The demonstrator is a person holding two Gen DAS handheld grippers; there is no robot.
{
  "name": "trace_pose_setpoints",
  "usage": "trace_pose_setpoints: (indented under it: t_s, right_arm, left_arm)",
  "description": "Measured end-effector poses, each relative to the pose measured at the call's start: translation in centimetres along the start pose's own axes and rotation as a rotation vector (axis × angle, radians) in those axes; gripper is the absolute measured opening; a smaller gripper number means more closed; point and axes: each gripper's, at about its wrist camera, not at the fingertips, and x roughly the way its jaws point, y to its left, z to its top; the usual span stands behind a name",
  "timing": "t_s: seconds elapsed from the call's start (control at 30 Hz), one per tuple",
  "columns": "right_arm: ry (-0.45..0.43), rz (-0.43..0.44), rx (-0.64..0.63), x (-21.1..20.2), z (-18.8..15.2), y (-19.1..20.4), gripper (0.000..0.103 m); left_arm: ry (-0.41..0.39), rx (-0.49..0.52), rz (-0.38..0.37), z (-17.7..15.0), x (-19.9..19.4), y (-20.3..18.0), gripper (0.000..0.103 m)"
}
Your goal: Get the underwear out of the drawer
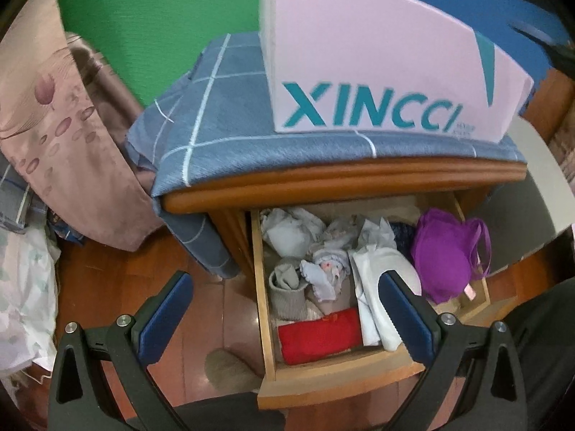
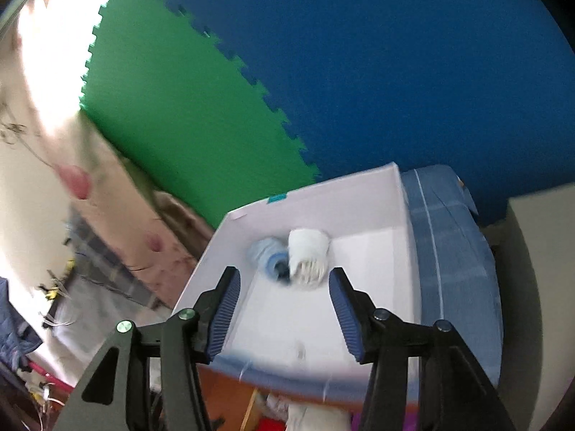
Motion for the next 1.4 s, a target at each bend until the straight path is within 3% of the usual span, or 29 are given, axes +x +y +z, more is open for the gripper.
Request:
trace_pose_setpoints:
  t_s: [0.17,0.3,0.43,0.63,0.87,1.0,1.1,1.13,1.2,1.27,1.33,1.4]
  right_arm:
    - [-0.001,-0.102,-0.049,-4.7,-7.1,-3.5,0.065]
    - [0.037,-0.136,0.088,-5.6,-10.7,-8.3,0.065]
    - [-0.024,-0.096,0.047,-7.3,-10.4,-8.0,0.066]
    - [-0.026,-0.046,0.069,-8.0,-10.9,-8.6,0.066]
    - [-0.028,-0.013,0.076,-8.2,-11.2,-8.8,0.066]
    - [-0.022,-0.008,0.079,-8.2,-11.3,-8.9,0.067]
    - [-0.019,-0.009,0.085,-8.1,-11.3,-9.0,0.067]
    - [-0.019,-0.008,0.086,-8.1,-11.3,-9.0,0.067]
    - [-0.019,-0.010,0.086,-8.1,-11.3,-9.0,0.068]
    - [-0.017,-0.012,0.084,-8.0,-11.3,-9.0,0.068]
    - [-0.014,-0.018,0.083,-7.9,-11.3,-9.0,0.068]
    - [-0.014,-0.022,0.084,-7.8,-11.3,-9.1,0.069]
  left_arm:
    - [0.056,0.066,0.010,-0.2,1.0,-1.6,0.102]
    - [0.145,0.092,-0.015,-0.2,3.0,-3.1,0.102]
    - [0.265,0.039,-0.062,-0.3,6.1,-4.2,0.102]
    - [0.407,-0.037,-0.061,-1.2,10.6,-5.2,0.102]
    - [0.538,-0.183,-0.132,-2.5,14.6,-4.6,0.102]
    - [0.552,-0.231,-0.201,-2.8,15.3,-5.1,0.102]
    - [0.552,-0.257,-0.293,-3.2,15.8,-6.0,0.101]
    - [0.546,-0.262,-0.310,-3.3,15.8,-6.2,0.096]
    - [0.537,-0.234,-0.303,-3.4,16.2,-7.0,0.071]
    - [0.507,-0.184,-0.291,-3.6,15.9,-7.7,0.030]
    - [0.465,-0.147,-0.300,-3.4,15.2,-8.2,0.013]
    - [0.420,-0.110,-0.321,-3.2,13.8,-8.9,0.010]
